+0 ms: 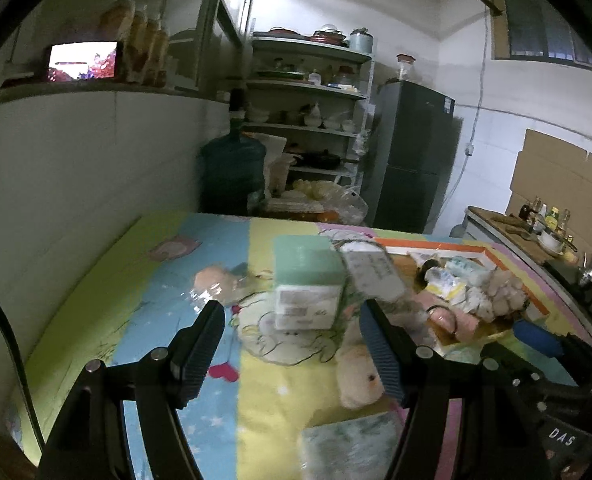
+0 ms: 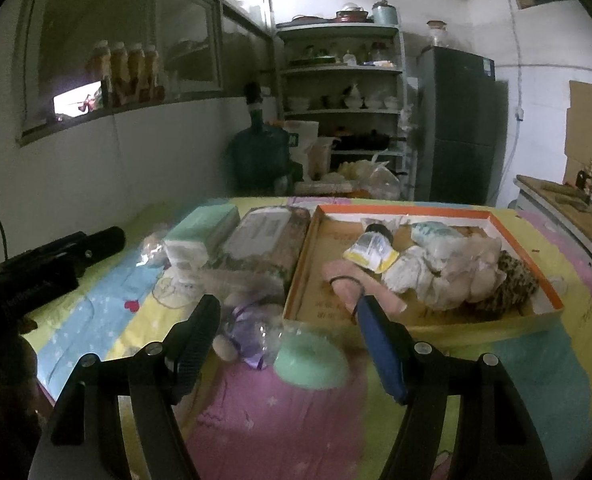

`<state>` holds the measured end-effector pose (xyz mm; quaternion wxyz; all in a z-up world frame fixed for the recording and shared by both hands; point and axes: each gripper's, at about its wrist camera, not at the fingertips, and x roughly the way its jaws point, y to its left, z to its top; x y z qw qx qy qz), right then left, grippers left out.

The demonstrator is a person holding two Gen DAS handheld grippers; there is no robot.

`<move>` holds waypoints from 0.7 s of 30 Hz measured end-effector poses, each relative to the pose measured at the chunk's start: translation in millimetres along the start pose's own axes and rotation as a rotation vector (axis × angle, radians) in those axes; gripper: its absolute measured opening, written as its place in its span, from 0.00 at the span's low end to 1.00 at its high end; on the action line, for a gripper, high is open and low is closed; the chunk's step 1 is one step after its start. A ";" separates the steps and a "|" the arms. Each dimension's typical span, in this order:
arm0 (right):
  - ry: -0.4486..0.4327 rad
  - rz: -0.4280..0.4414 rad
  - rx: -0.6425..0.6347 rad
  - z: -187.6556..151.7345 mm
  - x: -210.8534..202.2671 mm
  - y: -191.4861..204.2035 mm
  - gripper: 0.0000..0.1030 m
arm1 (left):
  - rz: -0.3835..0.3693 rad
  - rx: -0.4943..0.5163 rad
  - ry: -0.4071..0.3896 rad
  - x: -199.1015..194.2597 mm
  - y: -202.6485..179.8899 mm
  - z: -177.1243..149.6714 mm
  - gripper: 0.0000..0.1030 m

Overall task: Organize soft objects
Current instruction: 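Withdraw both tools from the tray back toward the pile, then grasp the bagged green ball with the right tool while the left tool grasps a green-printed clear bag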

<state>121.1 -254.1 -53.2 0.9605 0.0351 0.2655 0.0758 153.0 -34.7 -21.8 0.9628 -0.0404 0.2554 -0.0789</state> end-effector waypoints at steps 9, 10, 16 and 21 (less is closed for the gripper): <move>0.031 0.015 -0.021 -17.1 5.1 1.0 0.71 | -0.018 -0.009 0.043 2.2 12.7 -26.2 0.67; 0.036 0.013 -0.021 -18.9 6.3 0.1 0.71 | -0.023 -0.008 0.049 3.0 12.2 -28.4 0.67; 0.079 -0.011 0.002 -28.2 19.7 -13.2 0.71 | -0.066 -0.009 0.087 9.1 11.8 -43.1 0.67; 0.105 -0.020 0.014 -31.7 31.4 -22.5 0.71 | -0.101 0.008 0.104 11.2 8.5 -52.0 0.67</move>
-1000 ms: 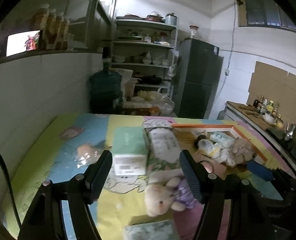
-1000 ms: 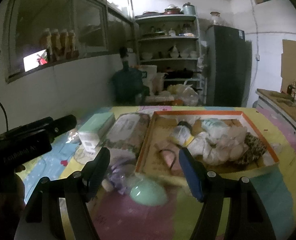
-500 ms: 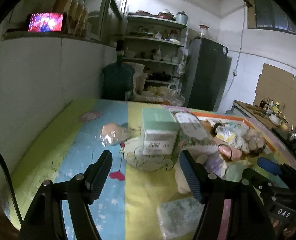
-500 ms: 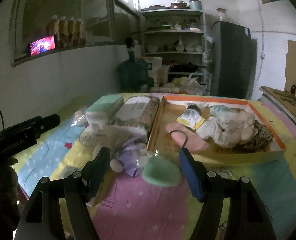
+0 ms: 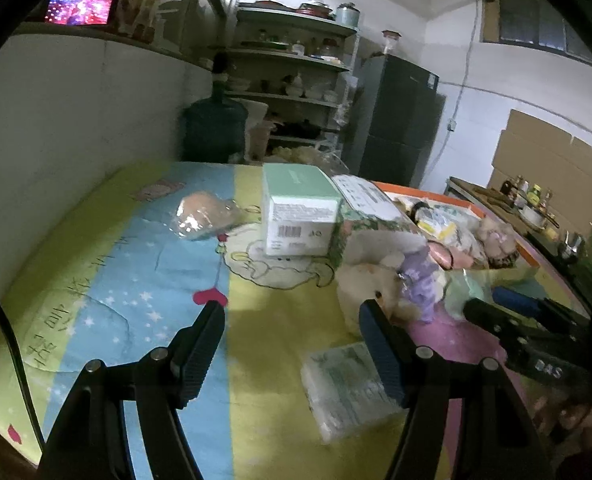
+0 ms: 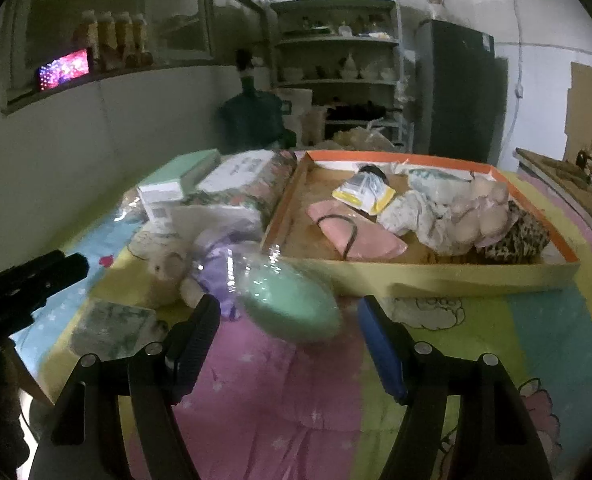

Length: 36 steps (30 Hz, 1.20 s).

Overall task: Organize soft objects
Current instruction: 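Grasp the bagged green ball with the right tool while the left tool grasps a green-printed clear bag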

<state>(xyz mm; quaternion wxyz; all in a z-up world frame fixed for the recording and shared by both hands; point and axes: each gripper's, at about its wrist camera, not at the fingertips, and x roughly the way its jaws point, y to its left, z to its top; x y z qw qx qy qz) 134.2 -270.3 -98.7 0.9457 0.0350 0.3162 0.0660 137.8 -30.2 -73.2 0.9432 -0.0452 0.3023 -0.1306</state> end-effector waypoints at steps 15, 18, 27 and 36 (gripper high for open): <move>0.043 0.041 0.007 -0.4 22.0 -2.4 0.53 | -0.085 0.021 0.070 14.8 -8.7 -17.3 0.67; 0.041 0.050 0.004 -1.0 20.7 1.1 0.52 | -0.104 0.014 0.097 19.6 -10.0 -22.6 0.67; 0.029 0.077 0.004 -3.7 14.3 4.1 0.52 | -0.173 -0.004 0.082 20.9 -15.5 -36.1 0.68; 0.013 0.092 0.004 -2.9 7.5 5.9 0.52 | -0.287 0.008 0.085 19.9 -28.2 -40.2 0.31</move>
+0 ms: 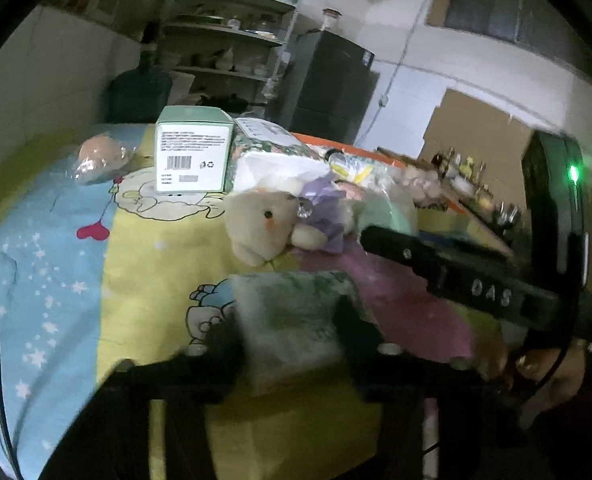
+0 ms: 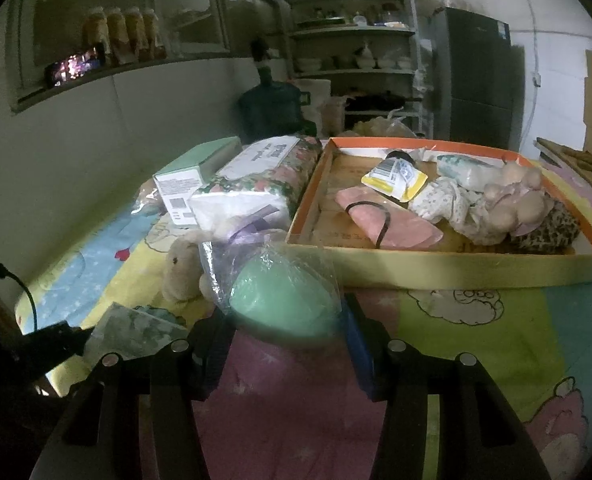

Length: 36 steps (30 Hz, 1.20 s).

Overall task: Organize soft objects
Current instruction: 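Grasp the bagged green ball with the right tool while the left tool grasps a green-printed clear bag, then carry the green ball bag and printed bag with both tools over the tray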

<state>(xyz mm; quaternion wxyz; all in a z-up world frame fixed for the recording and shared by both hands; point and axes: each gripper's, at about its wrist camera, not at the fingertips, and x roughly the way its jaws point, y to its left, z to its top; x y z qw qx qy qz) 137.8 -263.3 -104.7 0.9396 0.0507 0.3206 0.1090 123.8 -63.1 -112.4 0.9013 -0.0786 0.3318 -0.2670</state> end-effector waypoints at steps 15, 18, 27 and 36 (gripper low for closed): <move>-0.055 0.001 0.020 1.0 -22.1 -8.8 0.52 | 0.023 0.054 -0.106 -20.1 -18.0 20.7 0.20; -0.069 -0.003 0.024 3.4 -27.5 -11.2 0.52 | 0.017 0.062 -0.124 -22.1 -23.1 28.7 0.20; -0.116 -0.022 0.038 10.6 -43.6 -23.4 0.52 | -0.008 0.092 -0.157 -19.1 -44.2 55.1 0.20; -0.164 -0.055 0.057 19.6 -58.8 -42.8 0.52 | -0.027 0.114 -0.171 -6.9 -68.4 76.1 0.20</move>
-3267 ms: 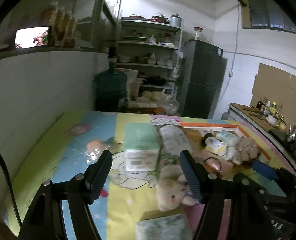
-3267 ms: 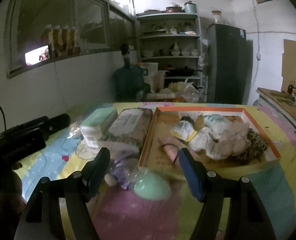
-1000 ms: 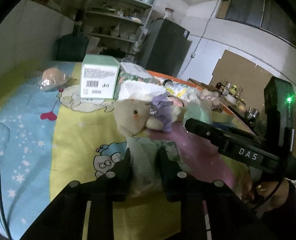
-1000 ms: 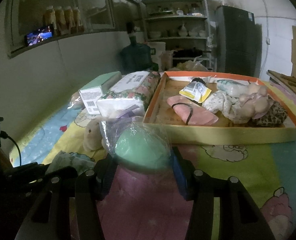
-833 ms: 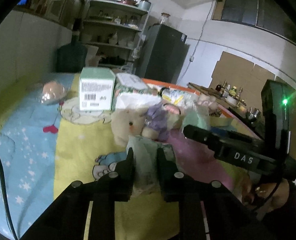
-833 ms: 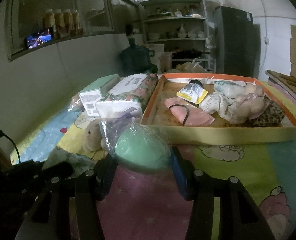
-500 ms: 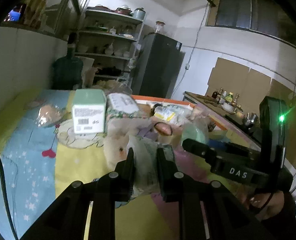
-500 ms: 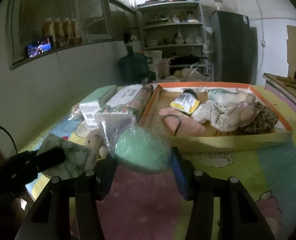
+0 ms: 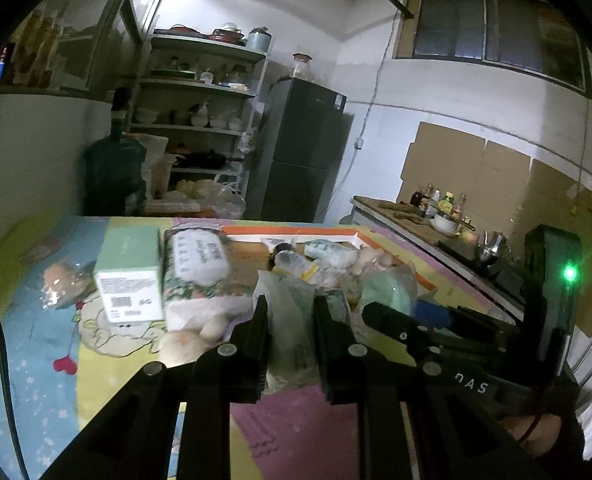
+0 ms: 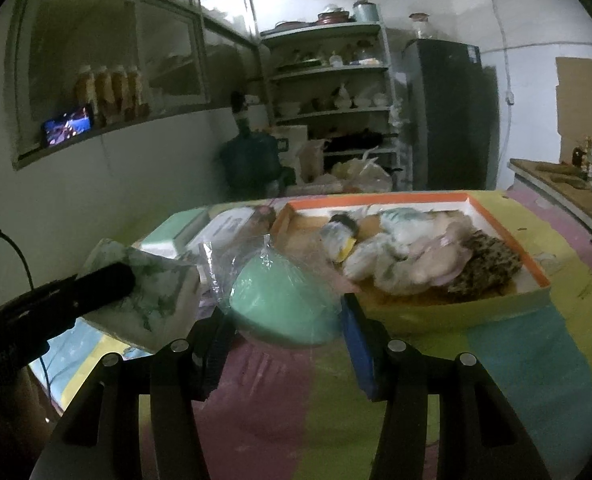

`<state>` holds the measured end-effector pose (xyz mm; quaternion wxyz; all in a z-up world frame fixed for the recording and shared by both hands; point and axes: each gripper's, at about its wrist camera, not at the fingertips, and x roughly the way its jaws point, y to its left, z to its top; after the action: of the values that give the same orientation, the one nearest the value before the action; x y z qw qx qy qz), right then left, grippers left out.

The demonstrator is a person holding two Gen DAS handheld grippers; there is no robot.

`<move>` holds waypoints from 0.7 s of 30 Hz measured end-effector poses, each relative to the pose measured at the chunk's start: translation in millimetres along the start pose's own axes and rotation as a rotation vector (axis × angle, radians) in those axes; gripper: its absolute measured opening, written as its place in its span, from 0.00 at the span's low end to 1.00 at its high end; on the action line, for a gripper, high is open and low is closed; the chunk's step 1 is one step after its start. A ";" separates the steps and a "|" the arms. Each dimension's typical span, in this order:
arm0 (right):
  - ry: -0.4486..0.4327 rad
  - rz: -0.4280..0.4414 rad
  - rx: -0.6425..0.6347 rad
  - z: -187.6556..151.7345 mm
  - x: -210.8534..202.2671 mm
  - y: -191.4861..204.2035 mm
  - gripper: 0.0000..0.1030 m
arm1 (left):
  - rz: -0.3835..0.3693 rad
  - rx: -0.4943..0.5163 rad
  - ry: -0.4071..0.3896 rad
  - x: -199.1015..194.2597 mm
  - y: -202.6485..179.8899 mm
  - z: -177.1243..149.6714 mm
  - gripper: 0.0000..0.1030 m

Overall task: Organize soft objects
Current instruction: 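Carry the green ball bag and printed bag with both tools over the tray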

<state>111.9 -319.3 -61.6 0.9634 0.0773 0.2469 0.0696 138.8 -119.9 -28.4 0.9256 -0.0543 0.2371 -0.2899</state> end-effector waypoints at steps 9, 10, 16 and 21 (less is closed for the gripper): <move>-0.044 -0.053 0.026 12.1 -9.1 -29.7 0.52 | -0.032 0.008 0.000 24.9 -24.8 17.7 0.20; -0.047 -0.059 0.029 13.1 -9.6 -32.7 0.52 | -0.035 0.010 0.003 28.9 -27.8 19.3 0.20; -0.068 -0.094 0.051 17.1 -12.9 -53.5 0.52 | -0.040 0.016 0.016 52.0 -42.7 27.8 0.20; -0.070 -0.115 0.074 19.6 -12.5 -71.0 0.52 | -0.025 0.018 0.032 70.3 -50.6 32.1 0.20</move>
<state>117.4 -393.2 -51.8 0.9704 0.1007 0.2197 0.0022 178.6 -202.4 -16.6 0.9185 -0.0442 0.2485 -0.3042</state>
